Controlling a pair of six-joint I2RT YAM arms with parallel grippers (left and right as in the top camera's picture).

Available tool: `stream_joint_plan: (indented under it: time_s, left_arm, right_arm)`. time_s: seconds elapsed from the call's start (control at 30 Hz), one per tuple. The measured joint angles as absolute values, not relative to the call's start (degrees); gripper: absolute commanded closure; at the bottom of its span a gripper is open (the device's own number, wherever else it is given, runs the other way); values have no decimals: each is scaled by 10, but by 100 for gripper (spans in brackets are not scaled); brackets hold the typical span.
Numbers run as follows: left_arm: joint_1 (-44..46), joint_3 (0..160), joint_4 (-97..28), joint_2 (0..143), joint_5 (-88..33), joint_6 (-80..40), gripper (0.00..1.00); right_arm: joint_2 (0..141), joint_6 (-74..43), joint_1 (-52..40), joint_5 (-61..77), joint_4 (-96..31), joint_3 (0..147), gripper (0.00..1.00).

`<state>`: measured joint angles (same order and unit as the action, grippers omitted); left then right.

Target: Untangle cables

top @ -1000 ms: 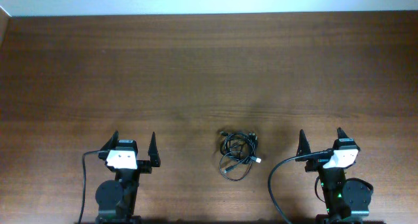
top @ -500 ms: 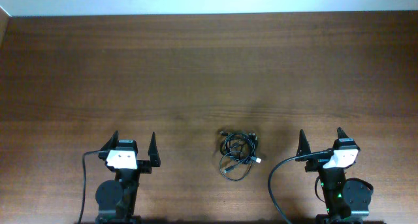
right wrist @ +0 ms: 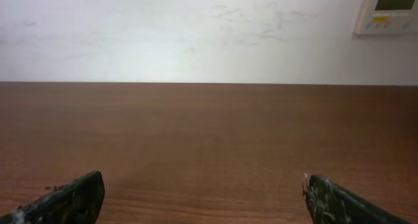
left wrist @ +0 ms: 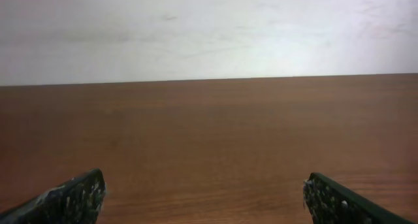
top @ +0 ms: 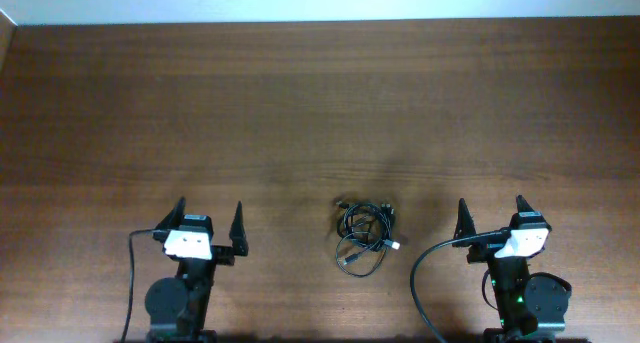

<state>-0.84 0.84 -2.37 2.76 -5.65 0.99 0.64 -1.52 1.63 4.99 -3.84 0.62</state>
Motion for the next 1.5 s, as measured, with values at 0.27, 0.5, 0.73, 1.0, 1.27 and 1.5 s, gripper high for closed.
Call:
stream_joint_plan:
  time_s: [0.27, 0.5, 0.73, 1.0, 1.27, 1.5]
  left_arm:
    - [-8, 55, -56, 28, -72, 10, 1]
    - [-8, 87, -71, 28, -73, 0, 1]
    - [-8, 127, -118, 57, -74, -16, 1]
    - [-8, 287, -164, 312, -125, -17, 1]
    - [-9, 539, -361, 583, -174, -18, 1]
    - [-9, 547, -382, 655, -323, -20, 1]
  right_arm:
    - [6, -15, 16, 50, -38, 6, 2]
    - [6, -15, 16, 50, -38, 6, 2]
    - [6, -15, 16, 50, -38, 6, 2]
    - [6, -15, 16, 50, -38, 6, 2]
    - [7, -15, 16, 50, -38, 6, 2]
    - [7, -15, 16, 50, -38, 6, 2]
